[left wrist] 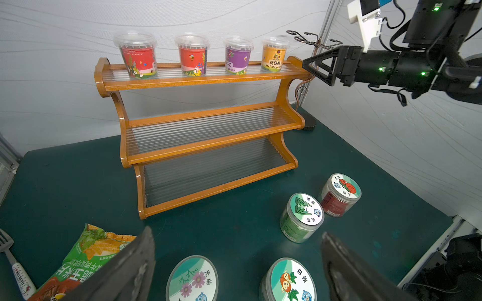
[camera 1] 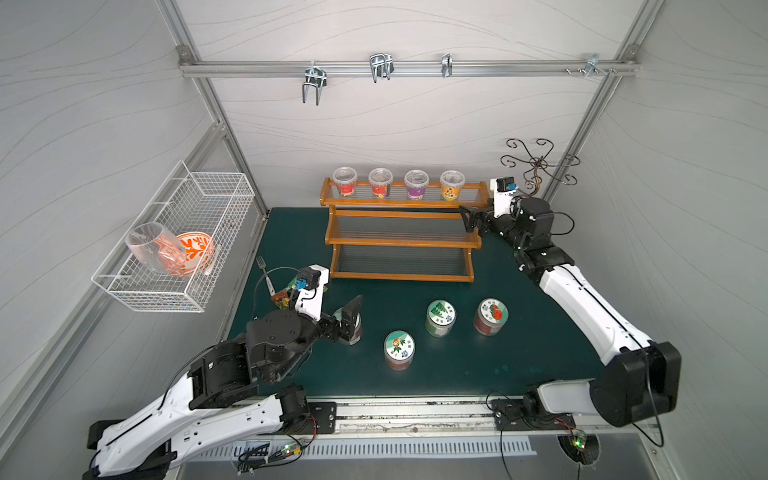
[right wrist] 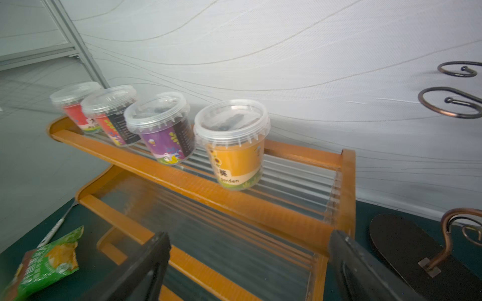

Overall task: Place the seed container on the shelf
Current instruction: Place the seed jar on the shelf, then pick up the seed jar at the center of the board.

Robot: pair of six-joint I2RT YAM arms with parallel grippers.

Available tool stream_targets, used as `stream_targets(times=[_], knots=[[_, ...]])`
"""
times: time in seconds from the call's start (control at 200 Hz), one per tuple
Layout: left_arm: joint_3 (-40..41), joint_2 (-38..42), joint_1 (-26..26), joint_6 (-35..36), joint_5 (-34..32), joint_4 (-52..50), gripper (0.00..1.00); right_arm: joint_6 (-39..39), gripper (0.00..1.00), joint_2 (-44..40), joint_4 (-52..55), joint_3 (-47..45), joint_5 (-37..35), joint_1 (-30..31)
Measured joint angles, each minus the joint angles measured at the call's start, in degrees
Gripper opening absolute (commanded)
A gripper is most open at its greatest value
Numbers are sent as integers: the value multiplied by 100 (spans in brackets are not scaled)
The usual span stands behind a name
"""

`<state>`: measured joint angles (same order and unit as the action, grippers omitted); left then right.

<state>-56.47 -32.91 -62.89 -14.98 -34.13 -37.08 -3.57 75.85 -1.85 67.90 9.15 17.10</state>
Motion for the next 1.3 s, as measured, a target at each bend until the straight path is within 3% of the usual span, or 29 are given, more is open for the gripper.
stream_targets(times=[0.335,0.635,0.915,1.3], knots=[[-101,-138,0,-708,-245,-774,100,-933,99,-732,1692,122,640,299],[-629,-144,0,-1626,-645,-2262,100,-1353,99,-909,2013,-254,33,2618],[-1019,-103,0,-2149,-769,-3432,100,-1443,99,120,1574,-317,-879,4234],[-1021,501,0,-2496,-763,-4041,100,-1397,99,2046,946,162,-1698,5313]])
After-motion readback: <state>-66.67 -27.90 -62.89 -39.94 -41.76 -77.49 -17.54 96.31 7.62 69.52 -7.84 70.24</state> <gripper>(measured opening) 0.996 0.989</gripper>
